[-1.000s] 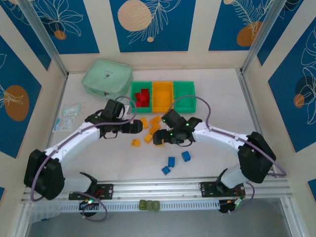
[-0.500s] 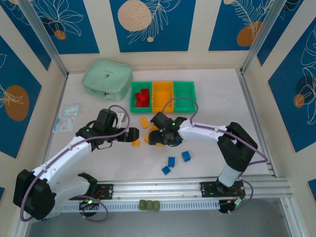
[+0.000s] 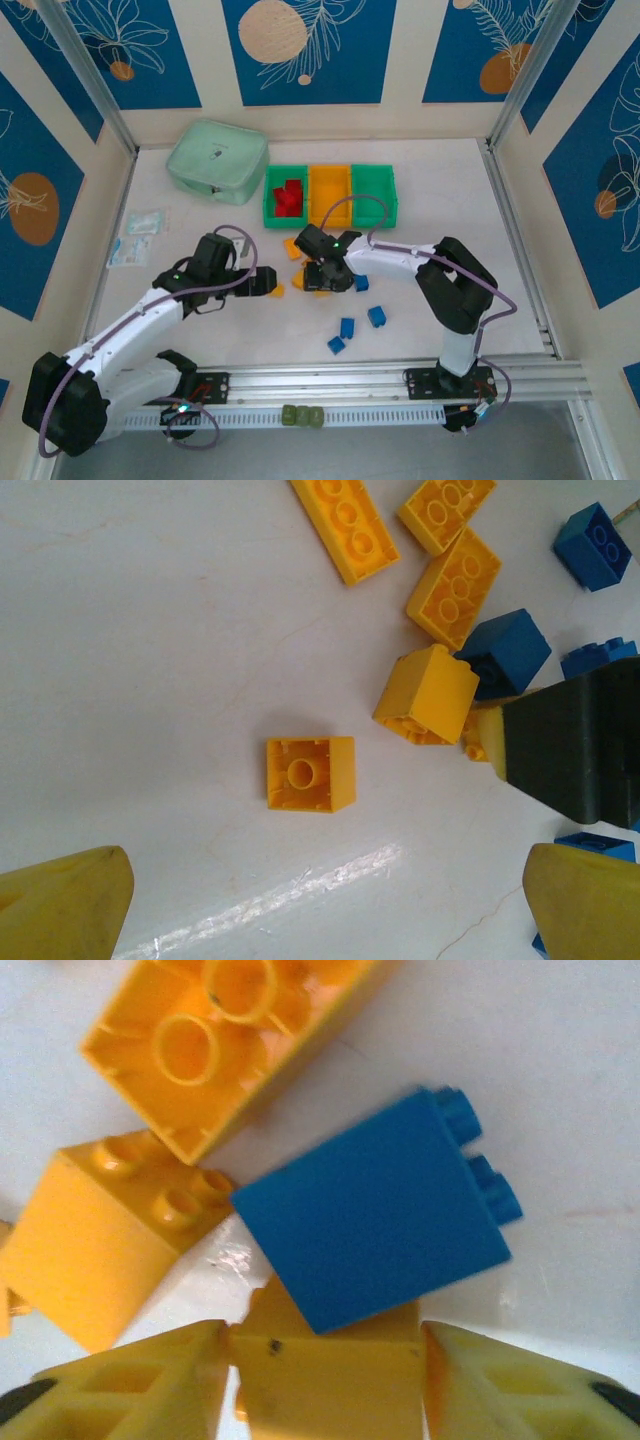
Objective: Sort the legos into containers by color
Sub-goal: Pick up the lego from the center of the table, then place the lego in the container.
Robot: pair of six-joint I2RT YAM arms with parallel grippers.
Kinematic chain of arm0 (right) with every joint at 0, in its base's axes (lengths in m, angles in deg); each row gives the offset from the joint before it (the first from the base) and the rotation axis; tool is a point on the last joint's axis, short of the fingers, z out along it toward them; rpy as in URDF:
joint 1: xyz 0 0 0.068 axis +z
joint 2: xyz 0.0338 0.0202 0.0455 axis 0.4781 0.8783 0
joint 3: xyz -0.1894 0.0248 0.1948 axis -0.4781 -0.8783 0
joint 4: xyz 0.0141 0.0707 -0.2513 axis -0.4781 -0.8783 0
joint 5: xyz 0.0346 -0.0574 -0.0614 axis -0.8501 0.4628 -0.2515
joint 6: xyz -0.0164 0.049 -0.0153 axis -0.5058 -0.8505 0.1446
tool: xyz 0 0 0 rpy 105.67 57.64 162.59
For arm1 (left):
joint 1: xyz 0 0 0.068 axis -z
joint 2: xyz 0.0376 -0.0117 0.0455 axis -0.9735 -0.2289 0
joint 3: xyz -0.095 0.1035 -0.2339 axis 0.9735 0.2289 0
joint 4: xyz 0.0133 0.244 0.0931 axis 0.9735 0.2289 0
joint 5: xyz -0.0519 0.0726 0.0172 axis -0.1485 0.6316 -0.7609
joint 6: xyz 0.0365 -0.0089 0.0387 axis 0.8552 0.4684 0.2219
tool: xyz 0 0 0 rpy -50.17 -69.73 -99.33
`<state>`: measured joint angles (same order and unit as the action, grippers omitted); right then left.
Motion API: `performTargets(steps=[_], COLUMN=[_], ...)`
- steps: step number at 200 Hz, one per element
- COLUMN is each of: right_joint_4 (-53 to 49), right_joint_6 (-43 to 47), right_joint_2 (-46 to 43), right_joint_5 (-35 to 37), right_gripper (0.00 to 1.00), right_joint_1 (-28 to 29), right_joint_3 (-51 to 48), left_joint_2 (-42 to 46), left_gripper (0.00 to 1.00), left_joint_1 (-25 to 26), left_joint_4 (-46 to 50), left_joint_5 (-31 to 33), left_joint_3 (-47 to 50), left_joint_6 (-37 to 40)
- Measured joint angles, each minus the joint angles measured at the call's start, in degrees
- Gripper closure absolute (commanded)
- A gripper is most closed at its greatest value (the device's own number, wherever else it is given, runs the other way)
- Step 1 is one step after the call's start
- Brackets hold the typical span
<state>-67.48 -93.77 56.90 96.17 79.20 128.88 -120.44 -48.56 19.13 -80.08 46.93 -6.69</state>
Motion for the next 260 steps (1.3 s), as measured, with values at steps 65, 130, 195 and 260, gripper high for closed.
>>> performTargets(steps=[65, 130, 195, 260], right_joint_4=[-3.2, -2.1, 3.5, 4.9], right_joint_6=[0.3, 7.6, 16.3, 22.1], right_joint_2=[-0.7, -8.1, 3.5, 14.1], right_joint_5=[-1.2, -1.6, -0.1, 4.4], right_gripper=[0.58, 0.58, 0.56, 0.4], right_joint_1=[-0.8, -8.0, -15.0, -18.6], right_joint_3=[0.7, 4.5, 19.4, 29.0], left_joint_2=[0.2, 0.2, -4.9, -11.5], left_gripper=[0.01, 0.01, 0.01, 0.01], left_joint_1=[0.0, 0.0, -0.3, -2.1], left_joint_4=[-2.5, -9.1, -11.4, -12.5], left_joint_5=[-0.9, -2.2, 0.9, 1.5], left_joint_3=[0.2, 0.2, -4.7, -11.3], left_joint_6=[-0.2, -0.5, -0.6, -0.4])
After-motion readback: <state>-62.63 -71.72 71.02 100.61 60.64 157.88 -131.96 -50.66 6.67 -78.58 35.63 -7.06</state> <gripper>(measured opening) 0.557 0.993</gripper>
